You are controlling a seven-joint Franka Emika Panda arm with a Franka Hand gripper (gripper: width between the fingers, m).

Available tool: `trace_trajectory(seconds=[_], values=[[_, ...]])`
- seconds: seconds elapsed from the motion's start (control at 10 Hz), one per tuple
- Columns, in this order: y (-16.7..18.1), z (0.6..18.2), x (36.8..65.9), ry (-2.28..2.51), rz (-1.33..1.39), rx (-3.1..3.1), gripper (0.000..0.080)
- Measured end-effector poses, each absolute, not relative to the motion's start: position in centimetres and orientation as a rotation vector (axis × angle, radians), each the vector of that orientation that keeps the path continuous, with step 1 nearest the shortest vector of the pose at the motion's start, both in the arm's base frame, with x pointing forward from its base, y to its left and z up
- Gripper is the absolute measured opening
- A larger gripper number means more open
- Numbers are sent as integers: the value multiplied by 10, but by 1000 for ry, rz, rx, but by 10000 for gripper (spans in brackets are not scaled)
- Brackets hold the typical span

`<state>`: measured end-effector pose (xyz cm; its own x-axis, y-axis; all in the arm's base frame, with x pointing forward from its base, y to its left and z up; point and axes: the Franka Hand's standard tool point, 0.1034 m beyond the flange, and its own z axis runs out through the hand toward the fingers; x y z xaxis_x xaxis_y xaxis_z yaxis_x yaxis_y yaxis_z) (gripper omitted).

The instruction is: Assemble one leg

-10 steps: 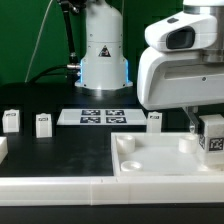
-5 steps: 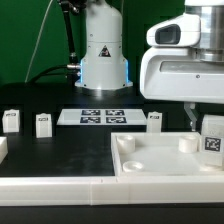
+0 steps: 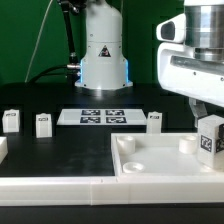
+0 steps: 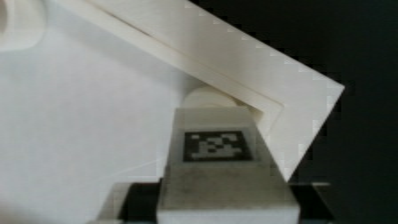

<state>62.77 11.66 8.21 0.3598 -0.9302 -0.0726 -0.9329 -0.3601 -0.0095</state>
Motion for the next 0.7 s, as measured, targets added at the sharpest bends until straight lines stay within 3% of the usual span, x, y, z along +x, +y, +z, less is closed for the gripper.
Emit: trace_trajectory(seconds=[0.4,0.5,0.6,0.7], values=[[116,82,628,2090,101,-2282,291],[116,82,628,2048,100,-2318,343],[116,81,628,1992,98,-2365,532],[116,81,628,1982,100,-2371,613]])
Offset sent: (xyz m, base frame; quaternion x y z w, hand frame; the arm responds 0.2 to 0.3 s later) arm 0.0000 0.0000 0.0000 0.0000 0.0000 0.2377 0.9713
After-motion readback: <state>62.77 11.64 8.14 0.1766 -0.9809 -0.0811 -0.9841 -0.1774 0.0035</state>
